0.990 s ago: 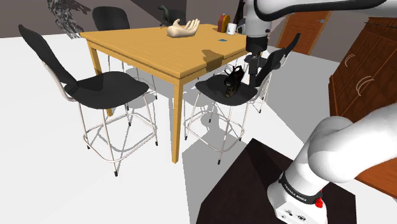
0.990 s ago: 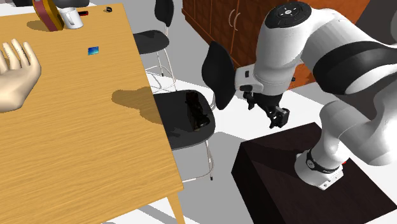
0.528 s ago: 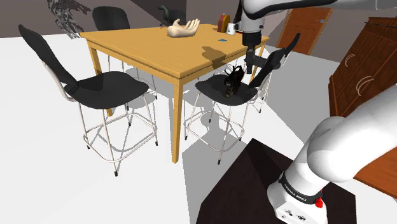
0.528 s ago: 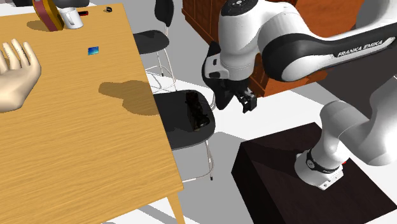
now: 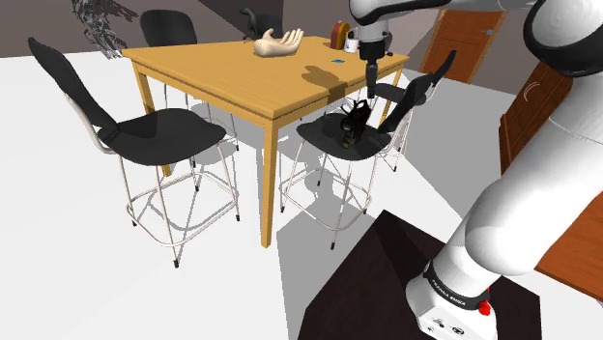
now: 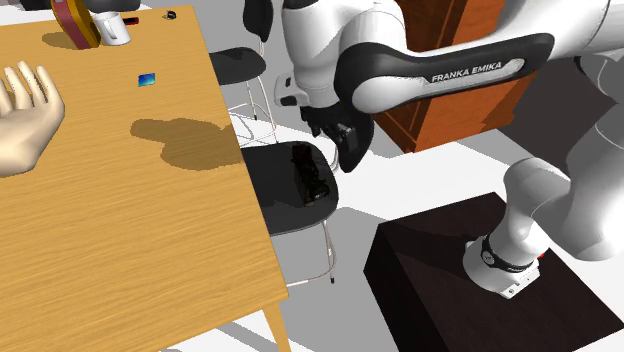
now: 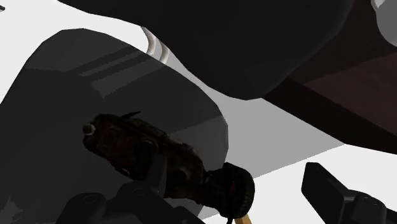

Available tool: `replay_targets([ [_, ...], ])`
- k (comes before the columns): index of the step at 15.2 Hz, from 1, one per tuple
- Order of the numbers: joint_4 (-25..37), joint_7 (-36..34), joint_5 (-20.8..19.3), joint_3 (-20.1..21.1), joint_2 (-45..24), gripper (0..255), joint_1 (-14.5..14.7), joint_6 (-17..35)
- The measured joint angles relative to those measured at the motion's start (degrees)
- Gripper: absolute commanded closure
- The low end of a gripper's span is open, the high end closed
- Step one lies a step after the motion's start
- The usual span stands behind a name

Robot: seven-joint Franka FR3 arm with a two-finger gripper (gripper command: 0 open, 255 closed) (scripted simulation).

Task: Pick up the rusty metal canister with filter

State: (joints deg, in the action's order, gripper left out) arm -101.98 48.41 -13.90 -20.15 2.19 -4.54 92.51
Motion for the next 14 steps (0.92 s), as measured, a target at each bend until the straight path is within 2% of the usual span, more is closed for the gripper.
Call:
replay_targets([
  [5,12.0,7.7,2.6,-2.0,-10.7,0,-2.5,-0.5],
  [9,11.7,8.0,3.0,-2.0,-12.3,0,-2.8,1.4],
  [13,8.4,7.3,2.9,-2.0,-12.1,0,-2.7,4.4],
  [14,8.1,7.3,2.8,-2.0,-12.0,255,-2.7,4.7],
])
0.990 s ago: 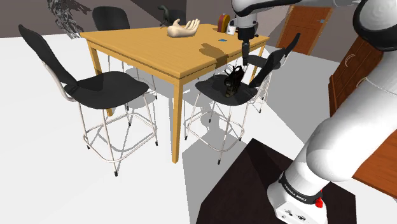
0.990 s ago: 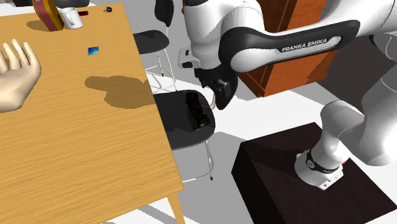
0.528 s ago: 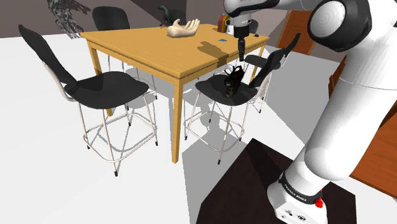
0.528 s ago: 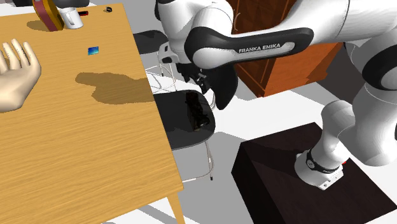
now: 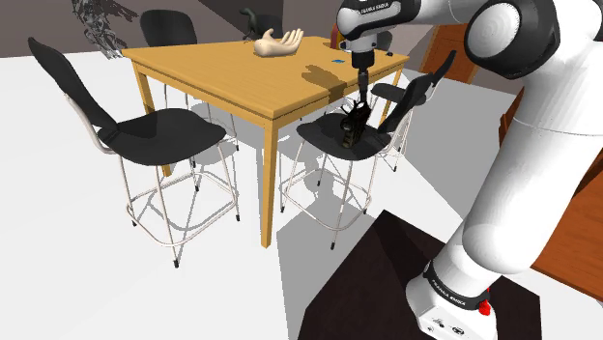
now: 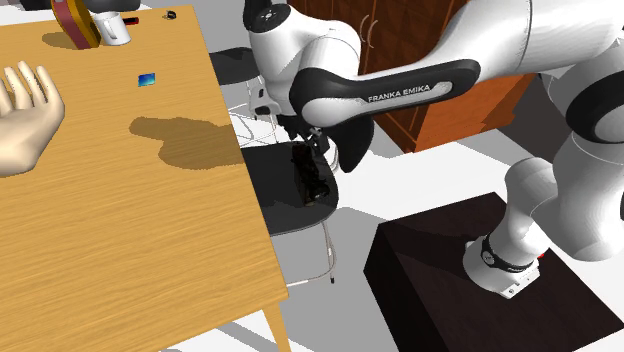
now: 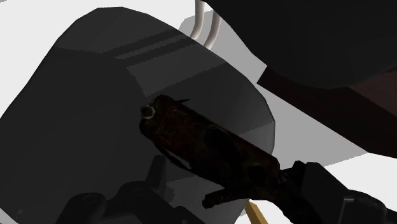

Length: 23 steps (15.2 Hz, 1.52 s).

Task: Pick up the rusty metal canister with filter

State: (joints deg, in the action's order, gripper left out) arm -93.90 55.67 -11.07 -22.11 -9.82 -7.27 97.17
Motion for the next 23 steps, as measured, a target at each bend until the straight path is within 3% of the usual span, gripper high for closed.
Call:
replay_targets([
  [10,-0.3,0.0,0.0,0.0,0.1,255,0.0,0.3],
  [23,9.9,2.0,0.4,-0.1,-0.8,255,-0.2,-9.0],
])
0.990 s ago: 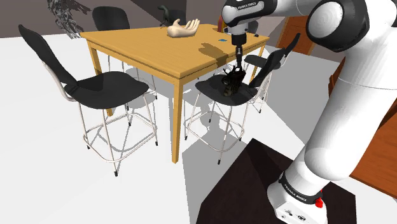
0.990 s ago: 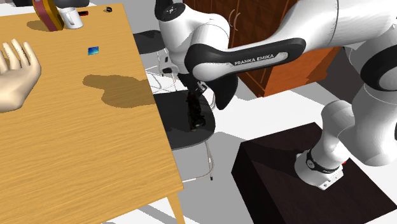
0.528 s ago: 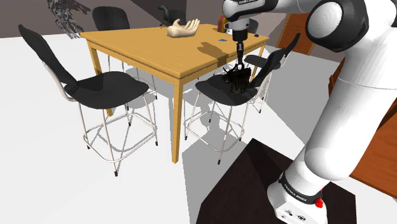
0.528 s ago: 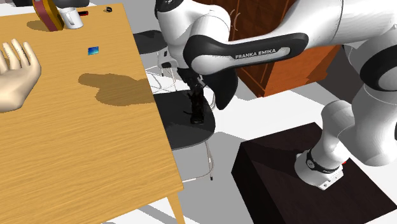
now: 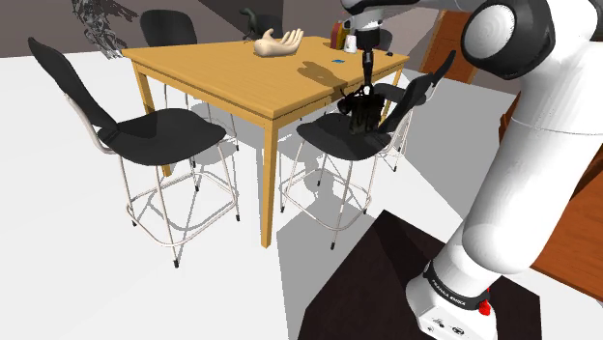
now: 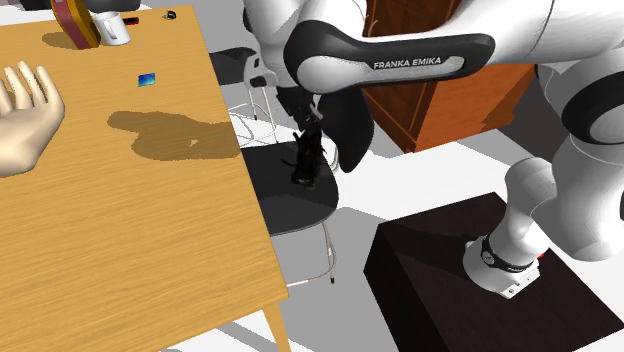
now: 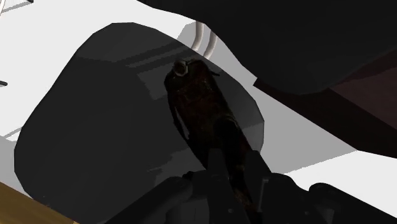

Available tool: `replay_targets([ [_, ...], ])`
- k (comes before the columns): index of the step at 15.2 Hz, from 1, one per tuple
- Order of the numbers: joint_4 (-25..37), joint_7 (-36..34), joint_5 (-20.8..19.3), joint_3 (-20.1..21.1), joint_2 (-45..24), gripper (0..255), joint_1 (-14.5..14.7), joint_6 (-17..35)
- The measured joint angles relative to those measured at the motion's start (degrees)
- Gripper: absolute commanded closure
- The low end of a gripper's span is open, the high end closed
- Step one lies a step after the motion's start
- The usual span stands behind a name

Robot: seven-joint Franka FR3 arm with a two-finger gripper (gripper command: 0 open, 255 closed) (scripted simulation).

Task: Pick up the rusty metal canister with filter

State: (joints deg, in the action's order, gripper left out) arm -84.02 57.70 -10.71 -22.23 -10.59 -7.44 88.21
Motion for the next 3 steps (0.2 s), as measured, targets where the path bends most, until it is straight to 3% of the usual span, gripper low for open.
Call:
replay_targets([
  [3,2.9,0.7,0.2,-0.1,-0.7,255,-0.2,-2.1],
])
